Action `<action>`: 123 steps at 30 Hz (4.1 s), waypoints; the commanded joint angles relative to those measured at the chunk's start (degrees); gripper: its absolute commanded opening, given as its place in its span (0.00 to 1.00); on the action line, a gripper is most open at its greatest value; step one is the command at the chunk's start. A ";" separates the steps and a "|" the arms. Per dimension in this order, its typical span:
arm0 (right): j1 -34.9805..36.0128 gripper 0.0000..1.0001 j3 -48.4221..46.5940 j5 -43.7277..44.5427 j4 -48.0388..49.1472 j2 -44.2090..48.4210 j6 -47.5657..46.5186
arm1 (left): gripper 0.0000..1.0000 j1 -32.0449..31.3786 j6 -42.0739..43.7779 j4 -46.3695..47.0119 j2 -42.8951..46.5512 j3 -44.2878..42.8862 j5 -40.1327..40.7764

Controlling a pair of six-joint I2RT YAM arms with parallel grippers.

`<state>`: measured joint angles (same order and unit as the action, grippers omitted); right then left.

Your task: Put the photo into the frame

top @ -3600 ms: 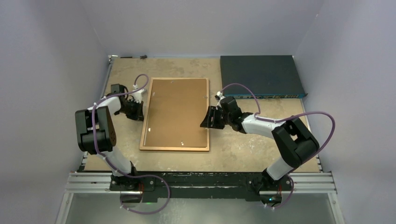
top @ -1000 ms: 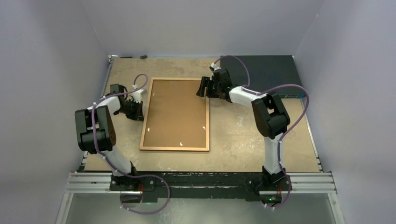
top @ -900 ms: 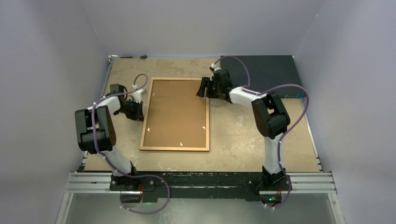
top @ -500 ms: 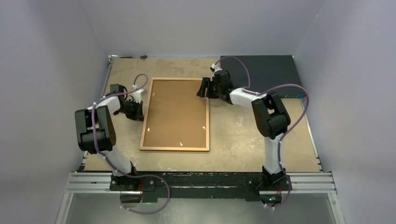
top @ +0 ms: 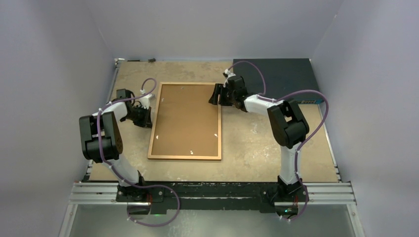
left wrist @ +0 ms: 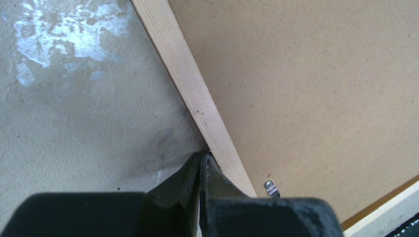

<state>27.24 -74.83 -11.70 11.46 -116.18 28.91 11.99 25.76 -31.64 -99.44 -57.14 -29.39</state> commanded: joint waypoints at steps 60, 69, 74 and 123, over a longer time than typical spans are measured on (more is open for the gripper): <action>17.98 0.75 -13.66 -6.47 12.26 -7.13 14.02 | 0.00 5.16 4.15 -10.34 -8.55 -8.17 -5.85; 24.26 0.71 -0.28 -12.07 15.39 -1.23 14.52 | 0.01 5.28 11.71 -17.95 -12.16 -9.51 -9.01; 27.57 0.69 4.53 -11.87 21.19 -0.43 17.98 | 0.00 5.44 16.97 -19.64 -11.13 -6.83 -8.50; 31.82 0.65 -9.38 -6.40 17.83 -13.61 15.78 | 0.15 6.16 17.59 -24.09 -8.95 -8.28 -16.93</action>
<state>58.83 -82.83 -19.53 28.12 -129.08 44.82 19.68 43.99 -58.92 -107.90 -64.95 -45.12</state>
